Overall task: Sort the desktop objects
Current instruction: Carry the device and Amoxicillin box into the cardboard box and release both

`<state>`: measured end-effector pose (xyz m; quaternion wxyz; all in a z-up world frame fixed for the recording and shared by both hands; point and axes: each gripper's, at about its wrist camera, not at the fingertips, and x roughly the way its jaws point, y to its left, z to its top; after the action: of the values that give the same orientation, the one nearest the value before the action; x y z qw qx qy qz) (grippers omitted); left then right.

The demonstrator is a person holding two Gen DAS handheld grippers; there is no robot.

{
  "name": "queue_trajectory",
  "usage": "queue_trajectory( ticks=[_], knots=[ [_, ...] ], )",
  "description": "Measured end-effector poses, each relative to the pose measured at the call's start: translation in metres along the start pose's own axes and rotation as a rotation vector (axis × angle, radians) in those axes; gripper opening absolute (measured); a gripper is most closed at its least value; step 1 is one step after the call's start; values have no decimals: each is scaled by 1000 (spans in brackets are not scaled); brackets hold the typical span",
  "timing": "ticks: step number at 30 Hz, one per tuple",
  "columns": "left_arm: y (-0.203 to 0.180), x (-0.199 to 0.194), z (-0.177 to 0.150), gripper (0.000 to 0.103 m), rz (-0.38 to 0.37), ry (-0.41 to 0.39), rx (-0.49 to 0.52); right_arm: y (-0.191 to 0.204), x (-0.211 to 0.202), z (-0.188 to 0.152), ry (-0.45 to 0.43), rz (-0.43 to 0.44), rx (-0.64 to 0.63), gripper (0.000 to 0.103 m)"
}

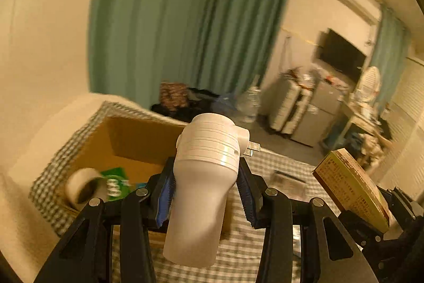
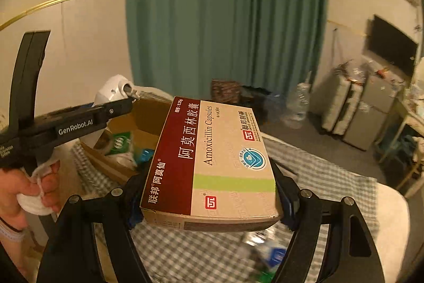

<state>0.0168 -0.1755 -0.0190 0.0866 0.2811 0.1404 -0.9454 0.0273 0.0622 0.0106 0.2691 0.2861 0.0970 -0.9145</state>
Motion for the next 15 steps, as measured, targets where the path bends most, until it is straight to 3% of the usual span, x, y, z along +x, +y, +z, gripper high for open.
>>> queue_trajectory(
  ticks=[6,12,14,15],
  knots=[
    [58,41,-4,45,88,48,-41,43,74,18,68,74,-49,77],
    [82,77,-25,45,151,106,-67,67,148,14,153,114,-49,77],
    [86,82,-29,50,156,118,-91,69,156,9,150,152,-45,77],
    [85,83,-31,60,162,123,-99,70,161,10,147,162,-43,78]
  ],
)
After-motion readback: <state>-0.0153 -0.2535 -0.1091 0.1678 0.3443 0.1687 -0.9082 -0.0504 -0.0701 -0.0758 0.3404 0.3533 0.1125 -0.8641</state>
